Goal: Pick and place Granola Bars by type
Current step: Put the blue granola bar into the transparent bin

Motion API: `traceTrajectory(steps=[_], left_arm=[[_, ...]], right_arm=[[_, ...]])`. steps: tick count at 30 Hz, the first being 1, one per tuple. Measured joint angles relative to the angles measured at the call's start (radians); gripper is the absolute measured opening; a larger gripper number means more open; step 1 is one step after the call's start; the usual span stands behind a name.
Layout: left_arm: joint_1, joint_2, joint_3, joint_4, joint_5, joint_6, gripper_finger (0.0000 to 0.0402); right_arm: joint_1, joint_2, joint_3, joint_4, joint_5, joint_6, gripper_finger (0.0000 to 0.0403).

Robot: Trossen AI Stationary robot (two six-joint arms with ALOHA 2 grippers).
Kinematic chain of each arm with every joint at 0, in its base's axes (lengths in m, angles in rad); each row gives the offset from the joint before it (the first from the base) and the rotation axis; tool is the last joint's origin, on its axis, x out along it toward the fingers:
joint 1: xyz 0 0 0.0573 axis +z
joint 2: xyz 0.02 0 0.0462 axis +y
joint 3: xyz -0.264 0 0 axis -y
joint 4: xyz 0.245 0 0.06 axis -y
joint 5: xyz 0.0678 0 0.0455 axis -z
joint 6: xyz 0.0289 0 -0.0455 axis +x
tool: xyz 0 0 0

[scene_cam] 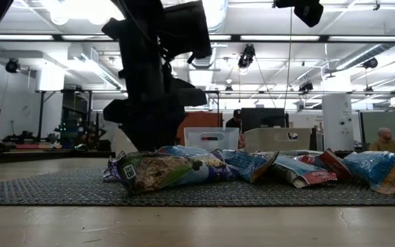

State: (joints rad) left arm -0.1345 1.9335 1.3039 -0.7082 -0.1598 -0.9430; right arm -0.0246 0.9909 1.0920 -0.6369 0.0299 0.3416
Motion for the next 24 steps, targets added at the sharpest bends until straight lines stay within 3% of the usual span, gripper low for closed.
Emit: traceTrajectory(steps=[11, 24], left_arm=[[0.000, 0.009, 0.000, -0.005, 0.012, -0.002, 0.0157], [0.002, 0.008, 0.000, -0.002, 0.035, 0.007, 0.0091]], right_arm=[[0.000, 0.000, 0.000, 0.000, 0.000, 0.000, 0.0008], [0.000, 0.000, 0.000, 0.000, 0.000, 0.000, 0.0008]])
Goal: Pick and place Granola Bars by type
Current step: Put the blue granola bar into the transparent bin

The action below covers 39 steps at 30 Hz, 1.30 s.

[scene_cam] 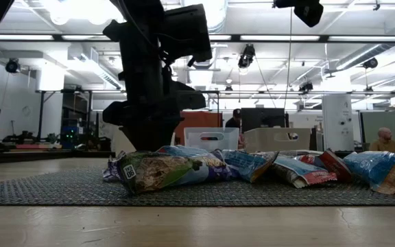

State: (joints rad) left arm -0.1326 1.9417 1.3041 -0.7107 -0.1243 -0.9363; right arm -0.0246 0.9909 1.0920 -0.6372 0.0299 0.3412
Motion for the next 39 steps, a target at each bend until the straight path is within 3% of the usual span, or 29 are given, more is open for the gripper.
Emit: traceTrajectory(steps=[7, 16, 30, 39], left_arm=[[0.000, -0.003, 0.000, 0.002, 0.020, 0.001, 0.0053], [0.004, -0.105, 0.033, -0.055, 0.026, 0.018, 0.0047], [0.021, -0.299, 0.142, -0.076, -0.096, 0.060, 0.0047], [0.048, -0.354, 0.186, -0.061, -0.155, 0.127, 0.0047]], right_arm=[[0.000, 0.000, 0.000, 0.000, 0.000, 0.000, 0.0008], [0.000, 0.000, 0.000, -0.001, 0.000, 0.000, 0.0008], [0.000, 0.000, 0.000, 0.000, -0.002, -0.004, 0.0008], [0.000, 0.000, 0.000, 0.000, -0.002, -0.003, 0.0008]])
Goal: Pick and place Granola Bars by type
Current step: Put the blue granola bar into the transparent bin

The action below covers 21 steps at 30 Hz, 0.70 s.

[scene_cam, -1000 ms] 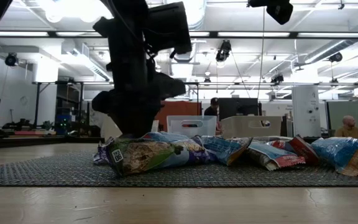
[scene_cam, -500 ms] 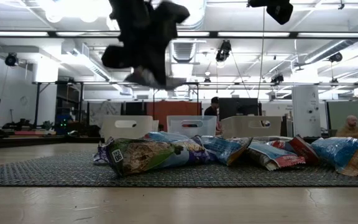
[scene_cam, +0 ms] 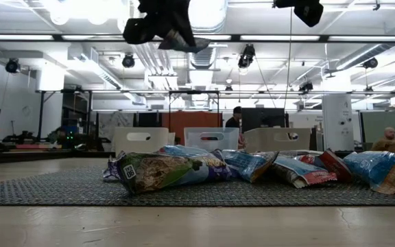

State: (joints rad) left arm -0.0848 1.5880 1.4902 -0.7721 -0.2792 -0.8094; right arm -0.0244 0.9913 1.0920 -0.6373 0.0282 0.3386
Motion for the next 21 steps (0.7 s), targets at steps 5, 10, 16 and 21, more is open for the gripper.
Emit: traceTrajectory(steps=[5, 10, 16, 21], left_arm=[[0.033, -0.003, 0.016, 0.052, -0.001, 0.056, 0.0047], [0.099, -0.003, 0.021, 0.084, 0.000, 0.099, 0.0047], [0.207, -0.003, 0.020, 0.123, 0.023, 0.130, 0.0047], [0.304, -0.003, 0.026, 0.194, 0.073, 0.163, 0.0047]], right_arm=[[0.000, 0.000, 0.000, 0.000, 0.000, 0.008, 0.0008], [0.000, 0.000, 0.000, 0.000, 0.000, 0.015, 0.0008], [0.000, 0.000, 0.000, 0.000, 0.000, 0.021, 0.0008], [0.000, 0.000, 0.000, 0.000, 0.000, 0.021, 0.0008]])
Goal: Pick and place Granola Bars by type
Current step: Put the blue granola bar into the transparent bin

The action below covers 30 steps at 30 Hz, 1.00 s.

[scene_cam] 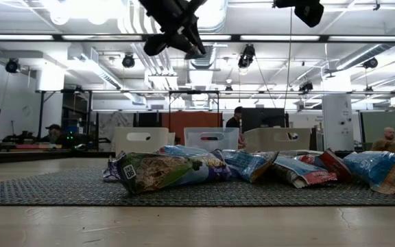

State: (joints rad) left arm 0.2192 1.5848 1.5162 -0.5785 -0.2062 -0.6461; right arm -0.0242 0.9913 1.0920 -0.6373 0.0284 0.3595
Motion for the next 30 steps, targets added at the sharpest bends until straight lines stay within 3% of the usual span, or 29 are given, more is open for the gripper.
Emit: traceTrajectory(steps=[18, 30], left_arm=[[0.249, 0.002, 0.000, 0.186, 0.171, 0.016, 0.0046], [0.308, 0.132, 0.001, 0.264, 0.248, -0.039, 0.0046]], right_arm=[[0.000, 0.000, 0.000, 0.000, 0.000, -0.004, 0.0008], [0.000, 0.000, 0.000, 0.000, 0.001, -0.004, 0.0008]])
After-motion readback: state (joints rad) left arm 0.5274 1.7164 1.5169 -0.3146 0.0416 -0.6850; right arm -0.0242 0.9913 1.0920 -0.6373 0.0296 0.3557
